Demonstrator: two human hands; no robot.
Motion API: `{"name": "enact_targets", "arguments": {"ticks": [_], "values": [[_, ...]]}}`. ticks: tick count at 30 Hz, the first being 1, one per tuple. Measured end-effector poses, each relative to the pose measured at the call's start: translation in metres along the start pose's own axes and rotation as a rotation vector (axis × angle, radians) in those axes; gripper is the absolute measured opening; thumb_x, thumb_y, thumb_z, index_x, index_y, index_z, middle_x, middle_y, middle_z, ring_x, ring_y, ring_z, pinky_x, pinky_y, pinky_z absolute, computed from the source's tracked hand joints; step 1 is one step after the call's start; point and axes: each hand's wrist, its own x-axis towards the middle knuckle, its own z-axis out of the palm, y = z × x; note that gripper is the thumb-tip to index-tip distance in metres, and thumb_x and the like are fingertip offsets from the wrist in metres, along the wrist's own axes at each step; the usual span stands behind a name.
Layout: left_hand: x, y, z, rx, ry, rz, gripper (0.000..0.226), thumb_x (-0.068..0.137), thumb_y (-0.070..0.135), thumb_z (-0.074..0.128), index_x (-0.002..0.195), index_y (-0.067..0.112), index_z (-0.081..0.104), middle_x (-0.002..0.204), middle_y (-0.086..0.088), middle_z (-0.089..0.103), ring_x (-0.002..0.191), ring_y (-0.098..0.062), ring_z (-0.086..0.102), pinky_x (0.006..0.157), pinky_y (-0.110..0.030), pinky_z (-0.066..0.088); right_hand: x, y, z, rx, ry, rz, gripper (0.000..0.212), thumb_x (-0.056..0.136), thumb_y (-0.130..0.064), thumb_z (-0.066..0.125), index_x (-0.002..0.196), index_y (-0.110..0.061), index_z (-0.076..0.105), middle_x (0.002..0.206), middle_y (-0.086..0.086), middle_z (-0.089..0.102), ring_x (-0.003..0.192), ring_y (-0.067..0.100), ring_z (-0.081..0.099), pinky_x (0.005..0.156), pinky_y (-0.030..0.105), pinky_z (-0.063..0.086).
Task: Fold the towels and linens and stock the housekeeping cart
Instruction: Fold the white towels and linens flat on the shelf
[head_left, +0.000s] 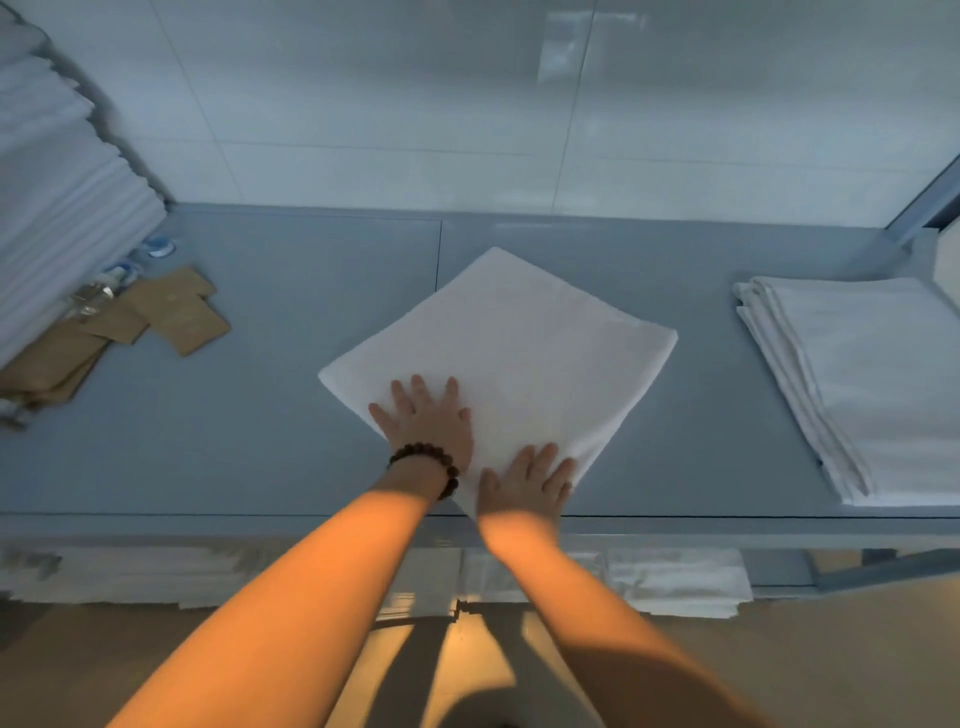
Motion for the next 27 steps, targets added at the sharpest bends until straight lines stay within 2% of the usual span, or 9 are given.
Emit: {"name": "enact_targets", "arguments": {"ticks": [3,5,8,11,14,17,21,24,27], "values": [[-0.023,0.014,0.008,-0.131,0.008,0.007,0.053,0.103,0.04,0.017,0.154,0.03,0.007,0.162,-0.007,-0.002,0.148,-0.032,-0.009,0.112,-0.062,-0.01,-0.021,-0.004,-0.014,0.13,-0.158,-0.178,0.047,0.099,-0.015,0.038,0.142,0.0,0.032,0.149,0.021,0.032,0.138,0.036,0.027,0.11,0.034,0.025],[-0.033,0.011,0.014,-0.117,0.041,0.015,0.055,0.102,0.042,0.016,0.154,0.026,0.007,0.162,-0.008,-0.002,0.148,-0.031,-0.009,0.113,-0.06,-0.012,-0.02,0.014,-0.032,0.254,-0.047,-0.264,0.037,0.096,-0.006,0.04,0.132,-0.003,0.048,0.137,0.016,0.05,0.127,0.029,0.045,0.098,0.028,0.034],[-0.045,0.004,0.031,0.04,0.13,0.098,0.061,0.1,0.048,0.012,0.155,0.024,0.0,0.162,-0.01,-0.006,0.148,-0.032,-0.01,0.112,-0.062,-0.012,0.012,0.031,-0.047,0.155,0.225,-0.433,0.044,0.099,-0.007,0.036,0.142,-0.007,0.04,0.156,0.006,0.027,0.144,0.018,0.024,0.113,0.025,0.021],[-0.051,0.002,0.042,0.112,0.197,0.107,0.063,0.096,0.051,0.003,0.154,0.025,-0.004,0.162,-0.01,-0.005,0.148,-0.031,-0.009,0.112,-0.063,-0.011,0.044,0.029,-0.036,-0.107,0.144,-0.779,0.048,0.102,-0.012,0.032,0.15,-0.007,0.025,0.16,0.007,0.013,0.148,0.018,0.003,0.12,0.03,-0.001],[-0.051,0.001,0.046,0.149,0.232,0.102,0.068,0.091,0.051,-0.006,0.154,0.026,-0.001,0.162,-0.01,-0.002,0.148,-0.032,-0.006,0.111,-0.063,-0.012,0.067,0.049,-0.025,-0.401,0.139,-0.94,0.049,0.103,-0.034,0.025,0.149,-0.018,0.031,0.157,0.004,0.025,0.146,0.023,0.017,0.119,0.048,0.014],[-0.05,0.001,0.048,0.161,0.271,0.109,0.073,0.089,0.053,-0.007,0.155,0.024,0.006,0.162,-0.011,0.007,0.148,-0.034,0.002,0.112,-0.062,-0.011,0.117,0.094,-0.064,-0.568,0.262,-0.86,0.047,0.102,-0.036,0.024,0.148,-0.031,0.026,0.156,0.002,0.029,0.144,0.026,0.026,0.115,0.055,0.015],[-0.05,0.004,0.047,0.171,0.291,0.109,0.077,0.088,0.059,-0.007,0.155,0.023,0.008,0.161,-0.013,0.01,0.148,-0.035,0.005,0.112,-0.061,-0.015,0.178,0.14,-0.143,-0.61,0.272,-0.259,0.052,0.102,-0.039,0.012,0.153,-0.026,0.011,0.161,-0.001,0.011,0.148,0.019,0.002,0.116,0.056,-0.002],[-0.051,0.003,0.047,0.182,0.293,0.106,0.077,0.088,0.058,-0.007,0.155,0.022,0.008,0.161,-0.013,0.01,0.148,-0.036,0.005,0.112,-0.062,-0.012,0.154,0.106,-0.113,-0.566,0.43,-0.522,0.053,0.103,-0.036,0.022,0.152,-0.015,0.019,0.16,0.004,0.015,0.148,0.022,0.003,0.116,0.052,-0.009],[-0.052,0.004,0.047,0.173,0.294,0.105,0.074,0.09,0.055,-0.004,0.155,0.023,0.011,0.161,-0.013,0.011,0.148,-0.035,0.005,0.113,-0.063,-0.008,0.103,0.057,-0.051,-0.466,0.285,-0.839,0.053,0.102,-0.034,0.027,0.152,-0.019,0.019,0.16,0.001,0.014,0.148,0.02,0.006,0.116,0.049,-0.009]]}}
